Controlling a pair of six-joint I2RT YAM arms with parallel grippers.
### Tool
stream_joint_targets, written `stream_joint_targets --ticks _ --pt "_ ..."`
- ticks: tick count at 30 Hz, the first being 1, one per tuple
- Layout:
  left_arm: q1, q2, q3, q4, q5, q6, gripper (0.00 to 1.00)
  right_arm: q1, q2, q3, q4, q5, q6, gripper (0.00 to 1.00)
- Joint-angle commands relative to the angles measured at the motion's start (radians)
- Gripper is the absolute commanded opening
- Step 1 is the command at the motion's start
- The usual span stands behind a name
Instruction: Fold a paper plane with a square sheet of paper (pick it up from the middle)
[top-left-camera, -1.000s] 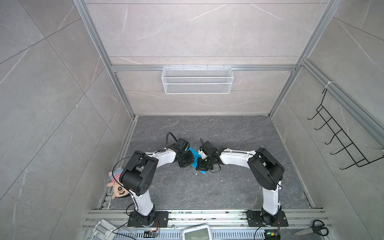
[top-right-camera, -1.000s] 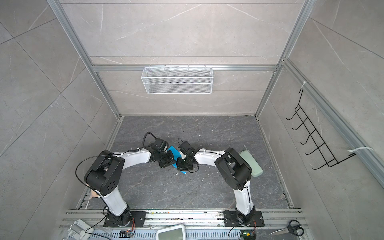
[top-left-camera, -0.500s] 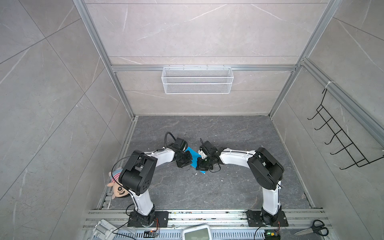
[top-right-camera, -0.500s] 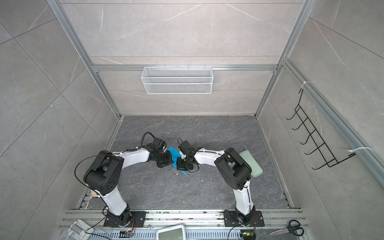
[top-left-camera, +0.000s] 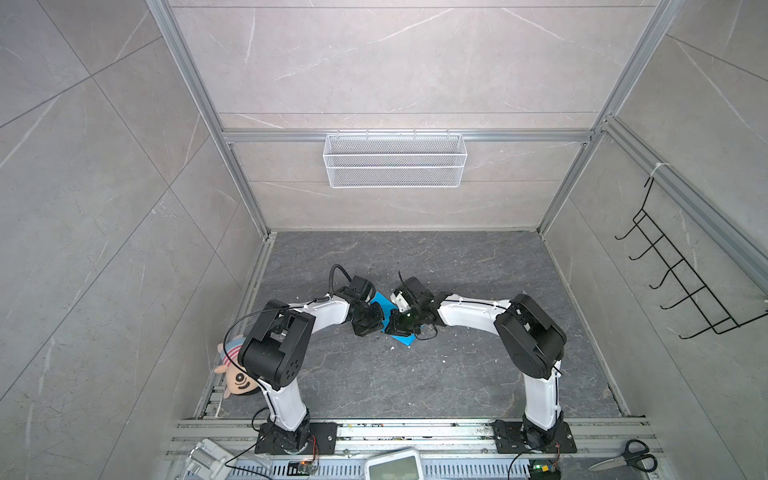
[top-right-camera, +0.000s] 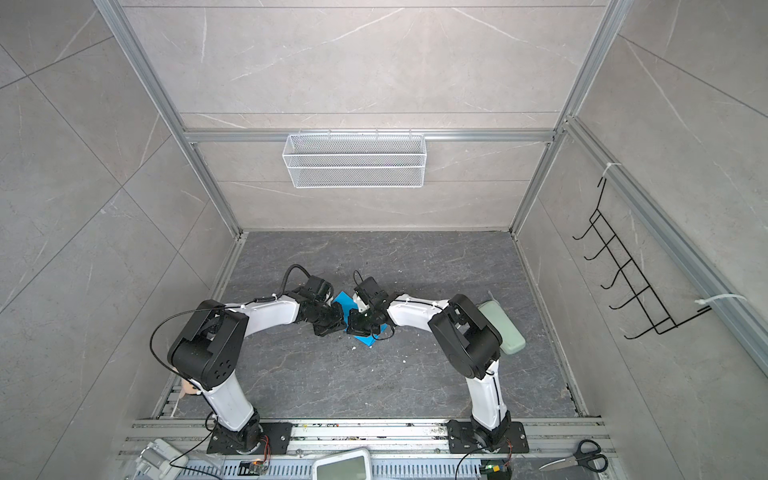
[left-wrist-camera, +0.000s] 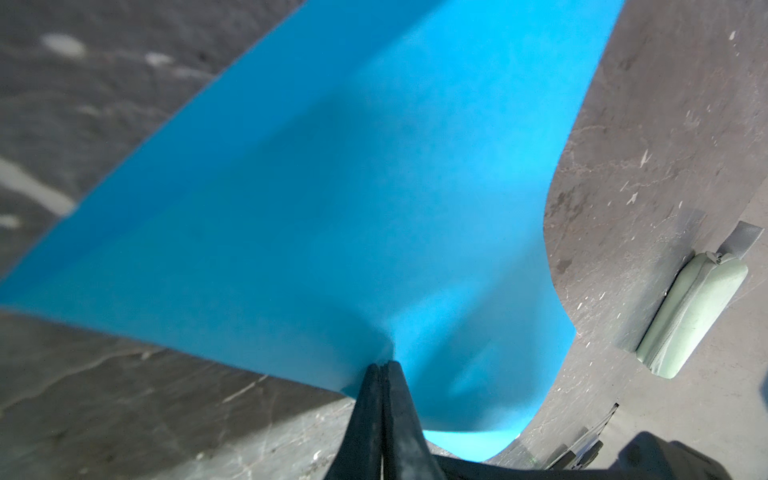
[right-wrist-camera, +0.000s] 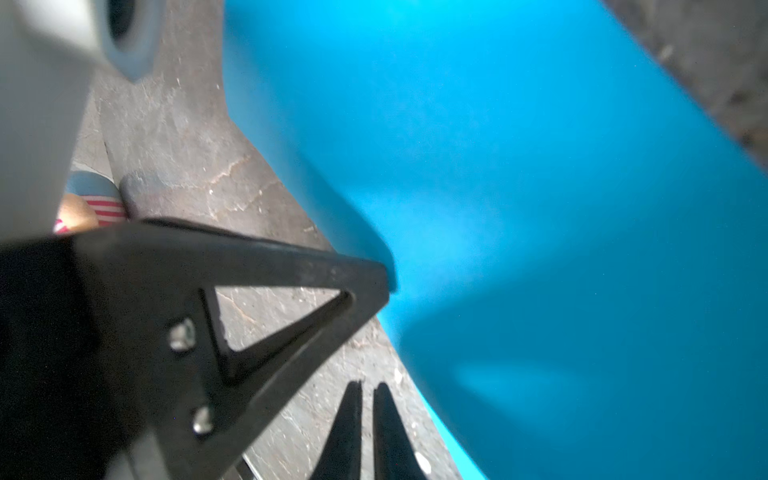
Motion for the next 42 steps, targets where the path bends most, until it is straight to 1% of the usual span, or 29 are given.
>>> stream_joint_targets --ticks 1,7,13,20,26,33,42 --pt "0.004 0.022 0.008 -0.024 -0.010 0.037 0.07 -0.002 0.042 0.041 -0.043 0.036 0.011 0.12" --pt "0.005 0.023 0.012 -0.031 -0.010 0.043 0.07 -0.002 0.075 0.067 -0.072 0.039 0.006 0.12" --pt "0.004 0.023 0.016 -0.044 -0.028 0.045 0.07 -0.002 0.067 0.040 -0.100 0.049 -0.002 0.12" --pt "0.003 0.031 0.015 -0.059 -0.047 0.048 0.06 -0.002 0.008 -0.038 -0.117 0.048 -0.005 0.12" --pt "0.004 0.034 0.021 -0.079 -0.065 0.054 0.06 -0.003 -0.044 -0.085 -0.149 0.083 -0.012 0.12" --pt "0.003 0.034 0.025 -0.086 -0.064 0.063 0.06 -0.004 -0.075 -0.134 -0.177 0.092 -0.015 0.12" --pt "0.003 0.039 0.028 -0.084 -0.063 0.067 0.06 -0.012 -0.151 -0.226 -0.190 0.117 0.003 0.12"
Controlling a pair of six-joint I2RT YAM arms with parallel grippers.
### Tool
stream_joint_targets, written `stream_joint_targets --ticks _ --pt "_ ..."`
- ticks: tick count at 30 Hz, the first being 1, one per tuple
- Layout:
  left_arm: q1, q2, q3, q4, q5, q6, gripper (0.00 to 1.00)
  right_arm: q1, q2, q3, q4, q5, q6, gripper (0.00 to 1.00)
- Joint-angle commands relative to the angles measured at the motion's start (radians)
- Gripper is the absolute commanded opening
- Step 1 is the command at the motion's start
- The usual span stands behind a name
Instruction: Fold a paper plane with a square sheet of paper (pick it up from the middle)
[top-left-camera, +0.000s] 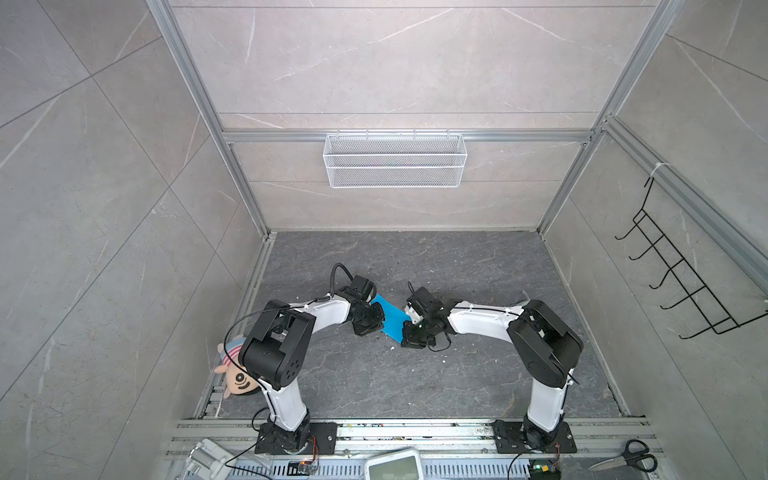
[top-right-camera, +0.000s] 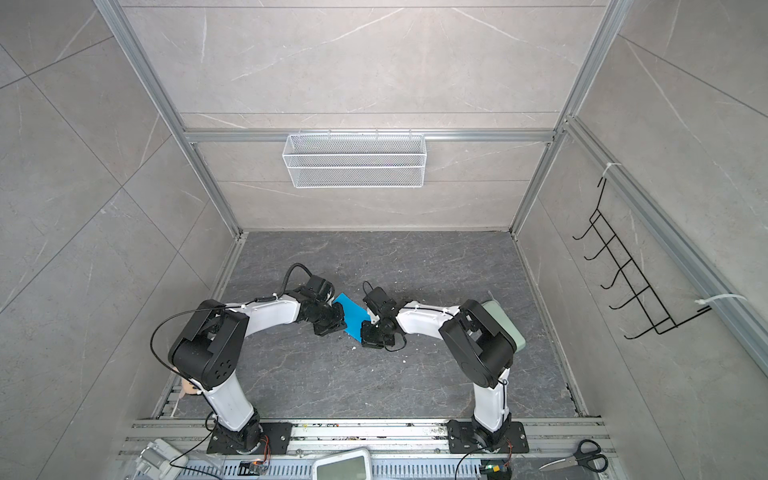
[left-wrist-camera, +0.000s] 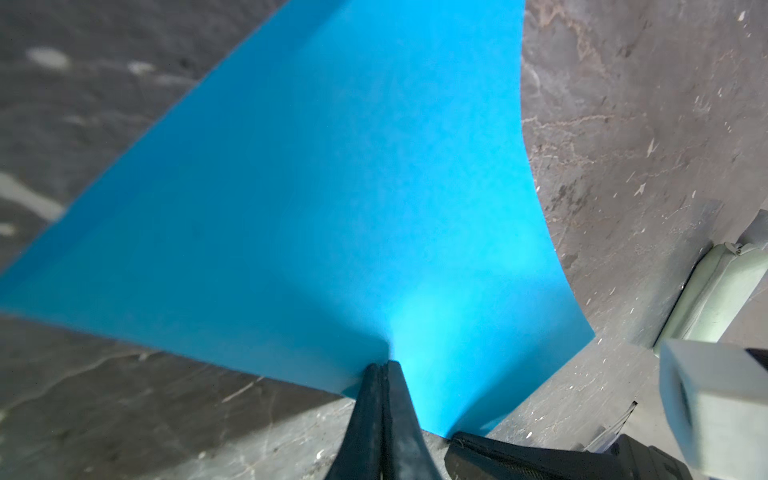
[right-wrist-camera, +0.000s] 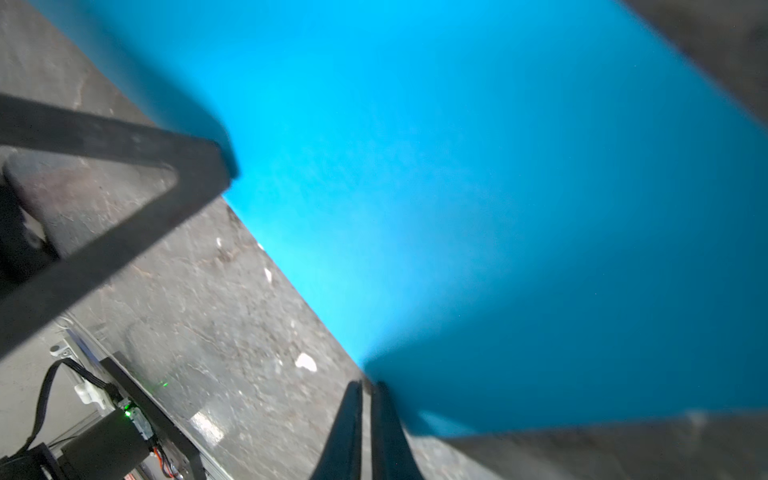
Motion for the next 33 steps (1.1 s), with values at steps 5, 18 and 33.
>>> stream_joint_targets --ticks 5,18,33 --pt "0.004 0.036 0.019 -0.062 -0.030 0.038 0.06 -0.014 -0.077 -0.128 -0.018 -0.009 0.049 0.12" --pt "0.004 0.034 0.037 -0.058 0.015 0.055 0.07 -0.013 -0.085 0.015 0.075 -0.013 -0.006 0.14" --pt "0.005 0.039 0.104 -0.096 0.092 0.206 0.09 -0.015 0.116 0.148 -0.012 0.015 -0.037 0.13"
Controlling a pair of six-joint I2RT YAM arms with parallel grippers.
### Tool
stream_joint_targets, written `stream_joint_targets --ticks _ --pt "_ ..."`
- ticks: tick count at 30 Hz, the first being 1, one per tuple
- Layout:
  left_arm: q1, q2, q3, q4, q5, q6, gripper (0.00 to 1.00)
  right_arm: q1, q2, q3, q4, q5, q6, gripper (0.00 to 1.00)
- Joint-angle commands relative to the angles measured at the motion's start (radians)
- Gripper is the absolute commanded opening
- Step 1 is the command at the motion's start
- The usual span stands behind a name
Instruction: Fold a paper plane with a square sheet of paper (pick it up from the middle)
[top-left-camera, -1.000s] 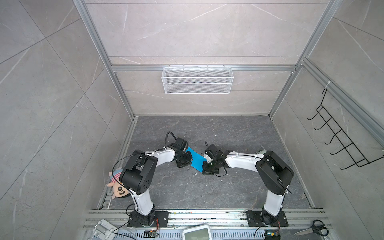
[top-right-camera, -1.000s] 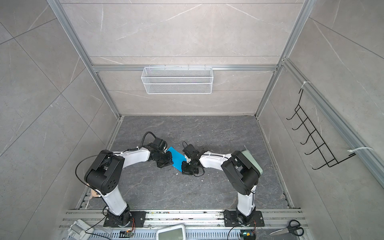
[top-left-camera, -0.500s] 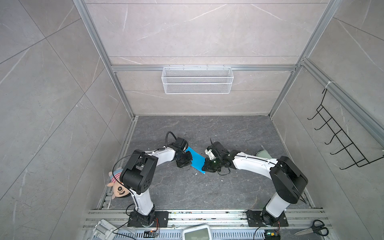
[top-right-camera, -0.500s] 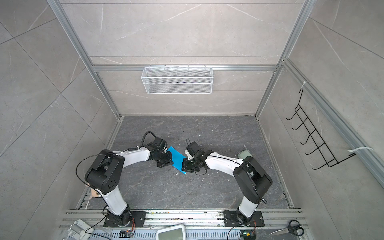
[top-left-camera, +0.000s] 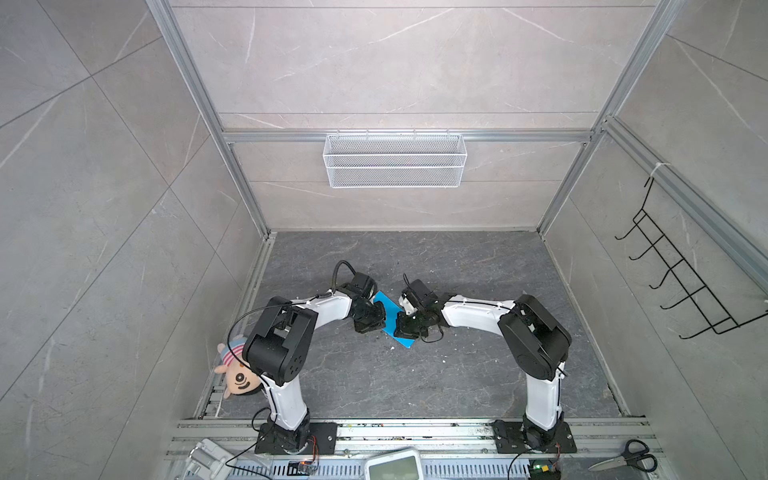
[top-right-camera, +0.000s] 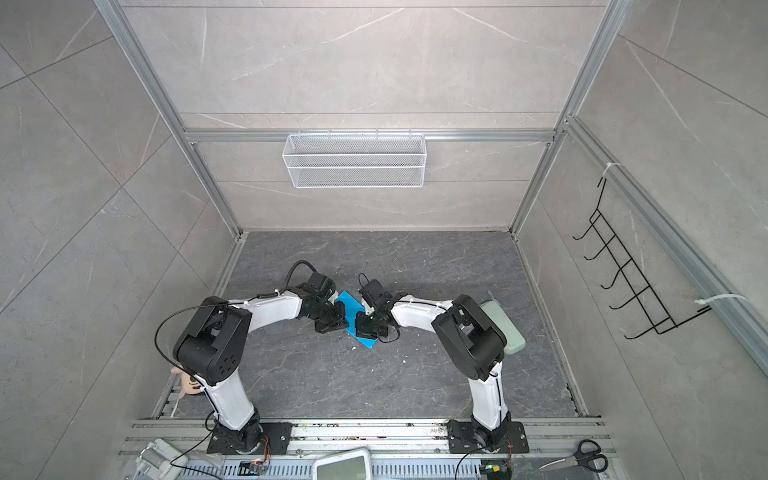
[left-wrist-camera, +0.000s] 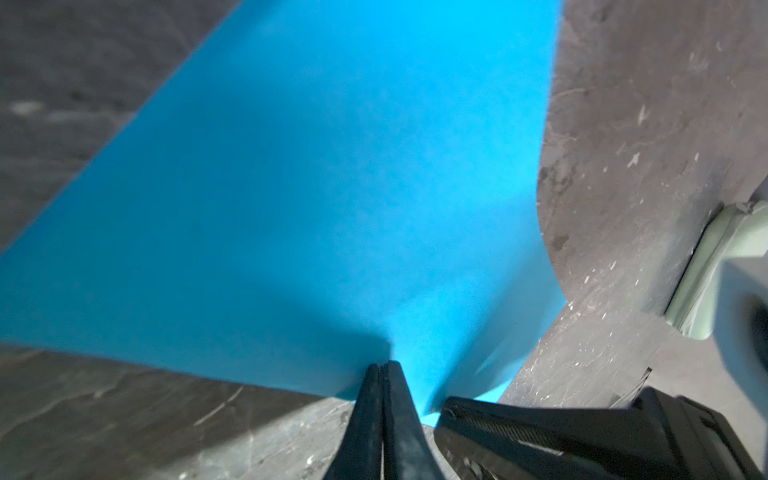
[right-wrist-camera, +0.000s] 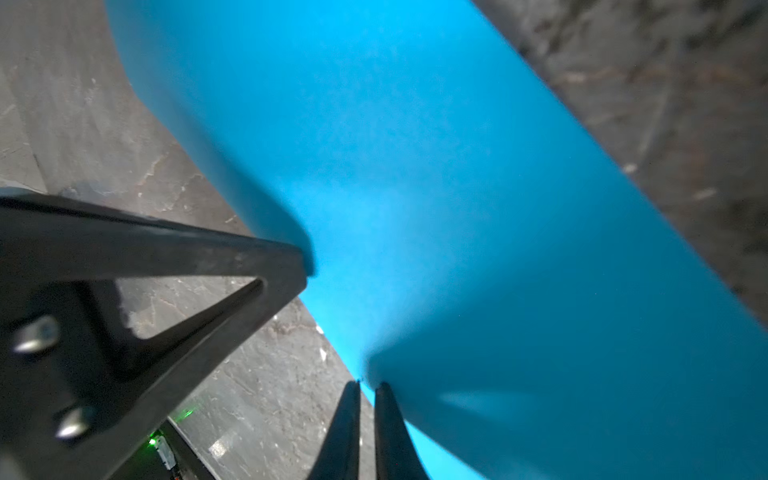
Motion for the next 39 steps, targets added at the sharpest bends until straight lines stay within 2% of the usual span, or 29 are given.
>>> stream_joint_targets --ticks 1,11,16,33,39 --pt "0.003 0.004 0.051 -0.055 0.025 0.099 0.09 -0.003 0.026 0.025 -0.062 0.028 -0.027 0.13" --pt "0.003 0.025 0.142 -0.227 -0.138 0.298 0.13 -0.003 0.063 0.029 -0.114 0.065 -0.042 0.13" --pt "0.002 0.047 0.170 -0.279 -0.213 0.290 0.20 -0.003 0.070 0.034 -0.118 0.067 -0.042 0.13" --pt "0.001 0.120 0.231 -0.325 -0.322 0.278 0.17 -0.002 0.079 0.030 -0.108 0.059 -0.029 0.13" --pt "0.001 0.143 0.261 -0.387 -0.423 0.260 0.16 -0.003 0.079 0.023 -0.108 0.065 -0.029 0.13"
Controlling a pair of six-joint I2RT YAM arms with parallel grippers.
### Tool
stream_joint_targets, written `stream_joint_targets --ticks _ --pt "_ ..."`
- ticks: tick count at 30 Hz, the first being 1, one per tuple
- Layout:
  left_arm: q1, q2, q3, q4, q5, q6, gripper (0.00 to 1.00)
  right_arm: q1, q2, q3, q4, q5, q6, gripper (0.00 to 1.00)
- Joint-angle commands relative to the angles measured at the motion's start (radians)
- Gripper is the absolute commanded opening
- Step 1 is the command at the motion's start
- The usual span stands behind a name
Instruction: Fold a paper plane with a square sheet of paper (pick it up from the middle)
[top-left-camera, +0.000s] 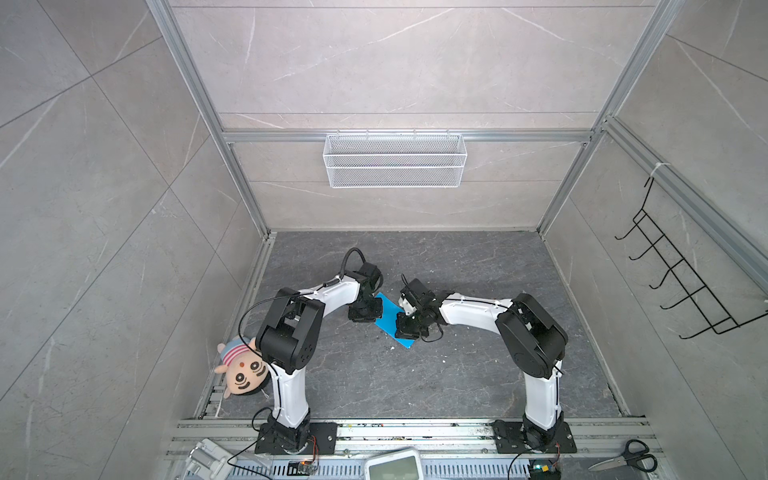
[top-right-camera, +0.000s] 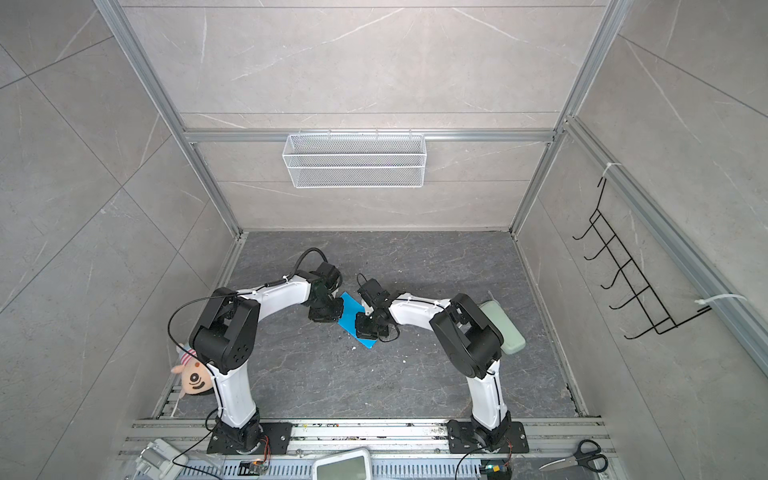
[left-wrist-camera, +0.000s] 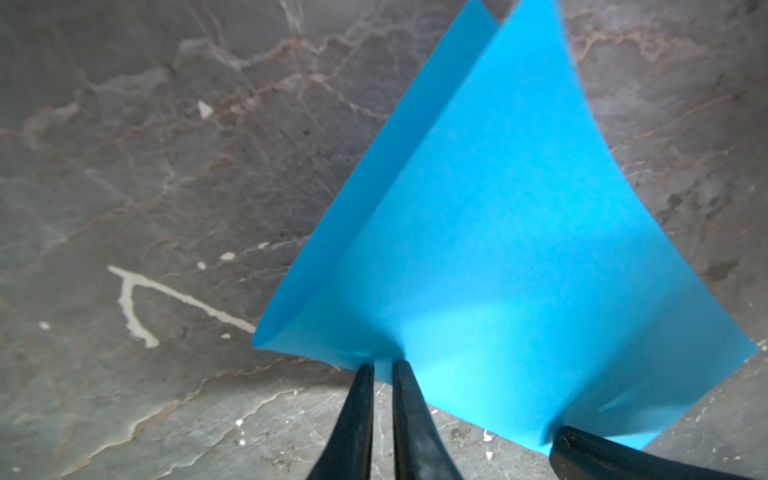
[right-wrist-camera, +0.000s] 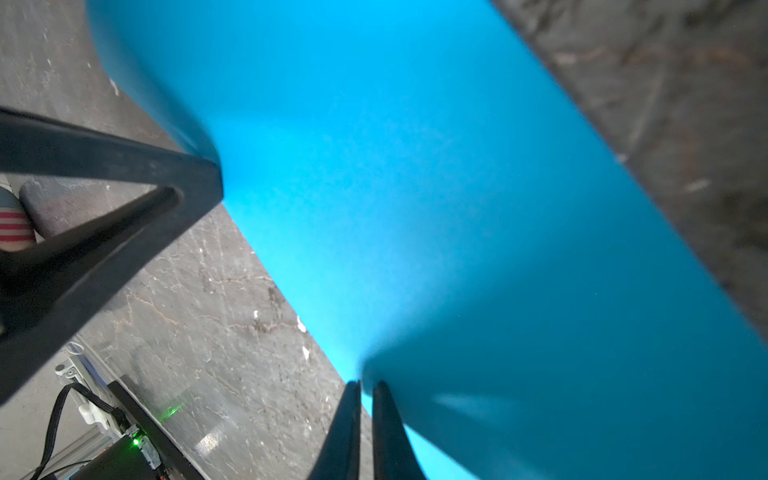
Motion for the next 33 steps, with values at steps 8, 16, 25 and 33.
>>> stream_joint_targets --ticks 8,16,25,33 --pt "0.005 0.080 0.079 -0.137 -0.225 -0.026 0.15 -0.003 0.054 -0.029 -0.033 0.054 0.000 0.13" --pt "0.005 0.089 0.115 -0.148 -0.258 -0.027 0.15 -0.003 0.051 -0.038 -0.023 0.052 0.005 0.13" --pt "0.019 0.061 0.122 -0.157 -0.304 -0.019 0.15 -0.003 0.050 -0.049 -0.013 0.049 0.011 0.13" --pt "0.015 -0.090 0.061 -0.107 -0.160 -0.060 0.16 -0.003 0.046 -0.057 -0.009 0.054 0.017 0.13"
